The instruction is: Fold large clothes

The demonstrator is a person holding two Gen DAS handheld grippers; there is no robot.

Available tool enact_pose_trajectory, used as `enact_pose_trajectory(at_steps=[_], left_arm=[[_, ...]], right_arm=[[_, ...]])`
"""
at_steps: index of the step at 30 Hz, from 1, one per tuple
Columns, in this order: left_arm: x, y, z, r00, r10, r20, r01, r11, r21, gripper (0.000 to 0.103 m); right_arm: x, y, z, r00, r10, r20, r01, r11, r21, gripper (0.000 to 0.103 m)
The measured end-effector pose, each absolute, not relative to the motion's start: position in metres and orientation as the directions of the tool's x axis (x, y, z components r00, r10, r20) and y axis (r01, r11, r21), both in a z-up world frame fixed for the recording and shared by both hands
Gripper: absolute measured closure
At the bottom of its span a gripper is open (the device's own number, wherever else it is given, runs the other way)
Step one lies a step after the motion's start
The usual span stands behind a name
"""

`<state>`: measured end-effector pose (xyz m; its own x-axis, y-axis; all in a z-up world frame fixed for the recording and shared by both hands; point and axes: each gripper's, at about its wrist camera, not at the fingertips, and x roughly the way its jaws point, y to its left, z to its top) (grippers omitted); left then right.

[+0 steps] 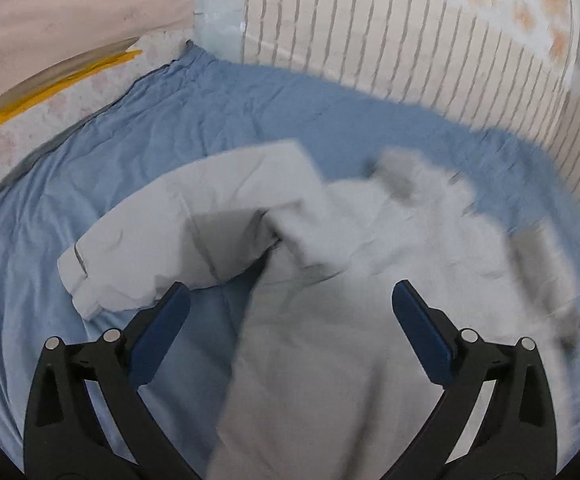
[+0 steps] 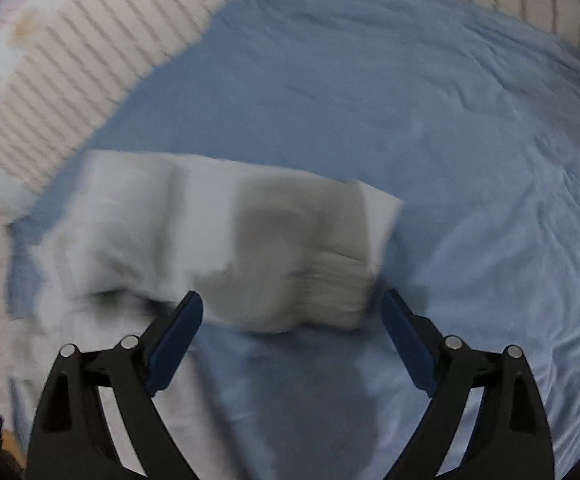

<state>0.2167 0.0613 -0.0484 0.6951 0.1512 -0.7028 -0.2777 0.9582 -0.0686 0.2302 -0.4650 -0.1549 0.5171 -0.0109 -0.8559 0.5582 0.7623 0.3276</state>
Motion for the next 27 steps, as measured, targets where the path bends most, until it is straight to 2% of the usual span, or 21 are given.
enact_pose_trajectory(at_steps=[2,4,6,8,10,12,17,19,21,22,23,24,26,27], left_arm=[[0.239,0.07,-0.075,0.639,0.205,-0.741,-0.286,0.958,0.019,0.003],[0.256,0.089,-0.092,0.595,0.223,-0.772,-0.307,0.951,0.038,0.003],[0.262,0.112,-0.096,0.578,0.239,-0.78,-0.347,0.937,0.03,0.003],[0.262,0.138,-0.107,0.509,0.297,-0.808,-0.424,0.903,0.065,0.003],[0.26,0.16,-0.125,0.457,0.311,-0.833,-0.476,0.877,0.066,0.003],[0.261,0.181,-0.145,0.407,0.344,-0.846,-0.522,0.848,0.094,0.004],[0.27,0.197,-0.168,0.404,0.429,-0.808,-0.515,0.837,0.187,0.007],[0.277,0.188,-0.172,0.414,0.464,-0.783,-0.472,0.845,0.251,0.02],[0.284,0.179,-0.177,0.402,0.473,-0.784,-0.426,0.855,0.296,0.068],[0.284,0.18,-0.172,0.405,0.46,-0.79,-0.445,0.854,0.269,0.08],[0.283,0.184,-0.167,0.412,0.441,-0.798,-0.467,0.854,0.231,0.09],[0.279,0.192,-0.157,0.424,0.425,-0.8,-0.502,0.845,0.183,0.094],[0.267,0.209,-0.138,0.43,0.451,-0.782,-0.582,0.801,0.142,0.095],[0.258,0.221,-0.127,0.43,0.474,-0.769,-0.628,0.769,0.122,0.095]], right_arm=[[0.242,-0.471,-0.168,0.525,0.028,-0.851,0.552,0.75,0.365,0.012],[0.253,-0.469,-0.178,0.522,0.083,-0.849,0.524,0.754,0.396,0.014],[0.262,-0.472,-0.185,0.495,0.076,-0.866,0.537,0.757,0.373,0.034],[0.264,-0.482,-0.19,0.507,0.085,-0.858,0.554,0.73,0.4,0.049],[0.266,-0.488,-0.191,0.522,0.099,-0.847,0.555,0.715,0.425,0.053],[0.272,-0.484,-0.187,0.517,0.074,-0.853,0.536,0.749,0.39,0.058],[0.278,-0.467,-0.174,0.509,0.025,-0.861,0.506,0.8,0.323,0.059],[0.277,-0.469,-0.172,0.515,0.019,-0.857,0.503,0.803,0.32,0.06],[0.275,-0.47,-0.167,0.524,0.013,-0.852,0.5,0.805,0.32,0.065],[0.267,-0.469,-0.165,0.53,0.007,-0.848,0.498,0.807,0.318,0.068],[0.265,-0.47,-0.16,0.543,-0.002,-0.84,0.496,0.808,0.318,0.076],[0.258,-0.47,-0.155,0.554,-0.01,-0.832,0.494,0.808,0.319,0.089],[0.252,-0.475,-0.133,0.595,-0.071,-0.8,0.512,0.801,0.31,0.094],[0.241,-0.483,-0.109,0.625,-0.181,-0.759,0.561,0.781,0.276,0.097]])
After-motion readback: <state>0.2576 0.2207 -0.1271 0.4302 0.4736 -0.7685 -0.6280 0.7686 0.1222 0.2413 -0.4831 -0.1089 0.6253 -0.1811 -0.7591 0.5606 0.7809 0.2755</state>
